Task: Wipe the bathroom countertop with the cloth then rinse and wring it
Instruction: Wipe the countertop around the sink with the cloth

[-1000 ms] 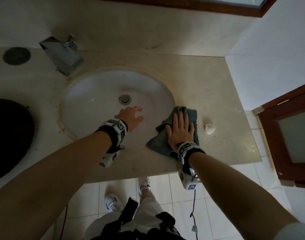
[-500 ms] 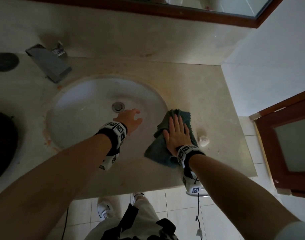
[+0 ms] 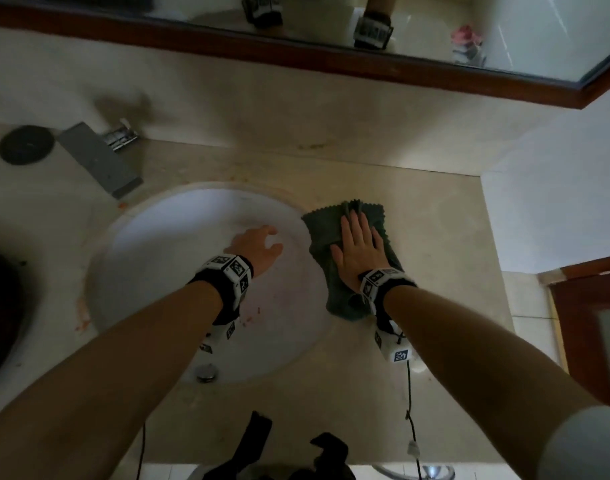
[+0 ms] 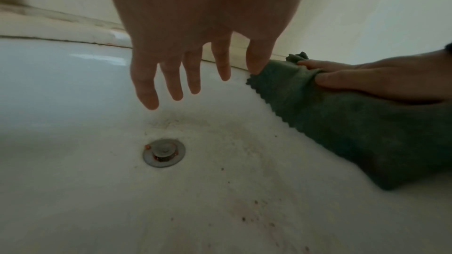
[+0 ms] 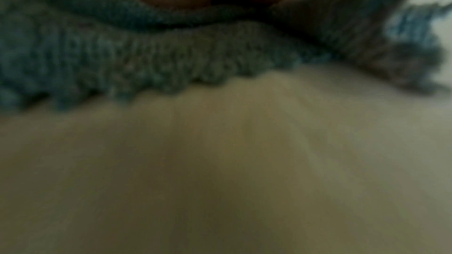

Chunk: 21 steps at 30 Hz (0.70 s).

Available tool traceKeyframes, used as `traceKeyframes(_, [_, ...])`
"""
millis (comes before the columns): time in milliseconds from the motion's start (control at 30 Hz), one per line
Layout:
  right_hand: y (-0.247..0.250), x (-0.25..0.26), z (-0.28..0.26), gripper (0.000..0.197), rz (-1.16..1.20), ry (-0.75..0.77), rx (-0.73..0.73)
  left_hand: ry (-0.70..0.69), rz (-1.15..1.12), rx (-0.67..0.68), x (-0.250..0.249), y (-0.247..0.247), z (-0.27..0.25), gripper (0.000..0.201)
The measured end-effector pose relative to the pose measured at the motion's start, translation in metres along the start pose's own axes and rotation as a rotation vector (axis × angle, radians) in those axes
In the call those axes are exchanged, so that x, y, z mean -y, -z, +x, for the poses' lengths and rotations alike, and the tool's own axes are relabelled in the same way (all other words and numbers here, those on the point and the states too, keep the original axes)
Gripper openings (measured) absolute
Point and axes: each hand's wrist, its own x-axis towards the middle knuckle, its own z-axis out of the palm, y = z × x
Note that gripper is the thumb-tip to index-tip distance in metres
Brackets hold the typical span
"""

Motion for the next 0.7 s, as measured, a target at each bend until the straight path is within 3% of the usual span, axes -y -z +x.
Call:
traceKeyframes(167, [0.011,0.011,0.035,0.065,-0.004,0.017,-0.01,0.086,-0.045,-0.035,0.01,0.019,0.002,0.053])
traceKeyframes(300, [0.008,0.013,0.029,0.065,0.024,-0.016,-0.011,0.069,0.005,-0.014,0.018,0.029,-0.006,0.06])
traceKeyframes(467, [-0.01,0.016,-0.022,0.064,0.069,-0.15,0.001,-0.043,0.198,-0.029,0.014,0.029,-0.019,0.051])
traceKeyframes(700, [-0.038,0.04,-0.113,0.07,0.165,-0.374,0.062,-0.214,0.431,0.013,0.004,0.025,-0.044,0.055])
